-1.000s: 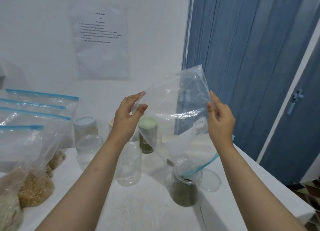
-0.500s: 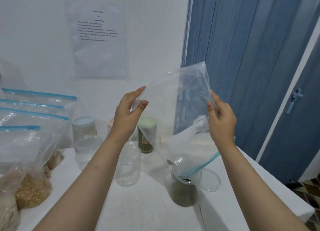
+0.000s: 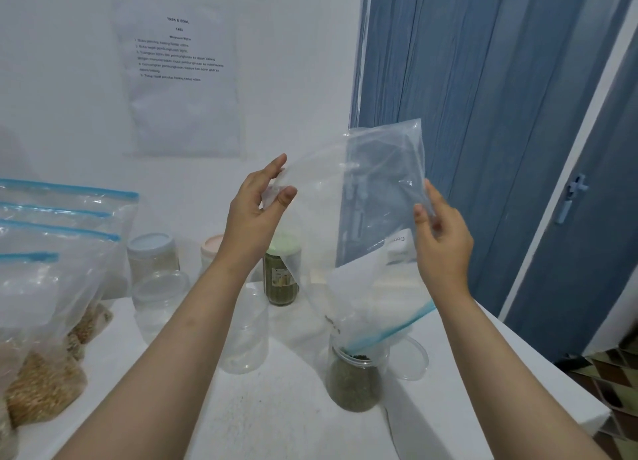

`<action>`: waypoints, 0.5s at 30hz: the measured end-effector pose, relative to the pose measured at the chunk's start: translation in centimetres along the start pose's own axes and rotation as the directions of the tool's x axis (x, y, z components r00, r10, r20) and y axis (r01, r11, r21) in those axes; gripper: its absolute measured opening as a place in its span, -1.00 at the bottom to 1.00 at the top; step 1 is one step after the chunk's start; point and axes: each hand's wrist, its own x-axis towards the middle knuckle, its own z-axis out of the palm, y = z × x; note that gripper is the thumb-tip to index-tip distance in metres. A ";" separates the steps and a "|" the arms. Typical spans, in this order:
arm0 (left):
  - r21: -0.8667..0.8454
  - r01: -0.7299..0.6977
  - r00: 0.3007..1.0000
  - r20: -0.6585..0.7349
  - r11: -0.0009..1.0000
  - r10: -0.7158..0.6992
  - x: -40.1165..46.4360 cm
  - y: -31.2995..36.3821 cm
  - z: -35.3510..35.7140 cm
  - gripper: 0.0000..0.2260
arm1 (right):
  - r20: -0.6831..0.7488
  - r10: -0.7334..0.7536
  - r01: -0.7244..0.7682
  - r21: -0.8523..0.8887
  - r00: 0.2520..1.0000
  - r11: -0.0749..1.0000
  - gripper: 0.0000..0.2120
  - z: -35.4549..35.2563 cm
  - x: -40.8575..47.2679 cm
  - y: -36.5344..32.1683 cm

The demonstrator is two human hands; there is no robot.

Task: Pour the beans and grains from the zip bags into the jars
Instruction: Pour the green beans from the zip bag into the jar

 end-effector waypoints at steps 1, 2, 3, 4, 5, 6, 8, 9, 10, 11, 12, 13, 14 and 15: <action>-0.004 -0.002 1.000 0.002 1.000 0.002 0.1 0.1 0.1 -0.60 | 0.002 -0.003 0.003 -0.004 1.000 1.000 -0.62 -0.1 -0.1 0.1; -0.005 -0.003 1.000 0.006 1.000 0.003 0.2 0.2 0.3 -0.61 | -0.005 -0.001 0.001 -0.006 1.000 1.000 -0.62 -0.2 -0.1 0.1; -0.003 -0.004 1.000 0.010 1.000 0.004 0.3 0.2 0.4 -0.61 | -0.012 0.001 -0.001 -0.008 1.000 1.000 -0.62 -0.3 -0.1 0.2; 0.000 -0.004 1.000 0.015 1.000 0.004 0.3 0.3 0.5 -0.61 | -0.010 0.002 -0.002 -0.013 1.000 1.000 -0.62 -0.4 -0.1 0.2; 0.004 -0.004 1.000 0.019 1.000 0.004 0.4 0.3 0.6 -0.61 | -0.004 0.001 -0.001 -0.019 1.000 1.000 -0.62 -0.5 -0.1 0.2; 0.006 -0.003 1.000 0.023 1.000 0.003 0.5 0.3 0.7 -0.61 | -0.002 0.003 -0.003 -0.021 1.000 1.000 -0.62 -0.6 -0.2 0.3; 0.010 -0.001 1.000 0.026 1.000 0.001 0.6 0.4 0.9 -0.62 | 0.000 0.011 -0.011 -0.014 1.000 1.000 -0.62 -0.8 0.0 0.3; 0.012 -0.002 1.000 0.026 1.000 0.002 0.6 0.5 1.0 -0.62 | 0.014 0.009 -0.009 -0.019 1.000 1.000 -0.62 -0.9 0.0 0.3; 0.016 -0.004 1.000 0.028 1.000 0.003 0.6 0.5 1.2 -0.63 | 0.027 0.006 -0.006 -0.023 1.000 1.000 -0.62 -1.0 -0.1 0.3; 0.021 -0.005 1.000 0.029 1.000 0.005 0.7 0.6 1.3 -0.64 | 0.026 0.008 -0.008 -0.018 1.000 1.000 -0.63 -1.1 -0.1 0.4; 0.024 -0.006 1.000 0.030 1.000 0.005 0.7 0.6 1.4 -0.64 | 0.018 0.018 -0.018 -0.006 1.000 1.000 -0.63 -1.3 0.0 0.4; 0.022 -0.006 1.000 0.028 1.000 0.005 0.8 0.7 1.5 -0.64 | 0.015 0.025 -0.025 -0.001 1.000 1.000 -0.63 -1.4 0.0 0.5; 0.017 -0.006 1.000 0.028 1.000 0.006 0.9 0.7 1.6 -0.64 | 0.022 0.024 -0.024 -0.006 0.999 1.000 -0.63 -1.5 0.0 0.4; 0.015 -0.008 1.000 0.027 1.000 0.008 1.0 0.7 1.7 -0.64 | 0.031 0.020 -0.020 -0.016 0.999 1.000 -0.63 -1.5 -0.1 0.5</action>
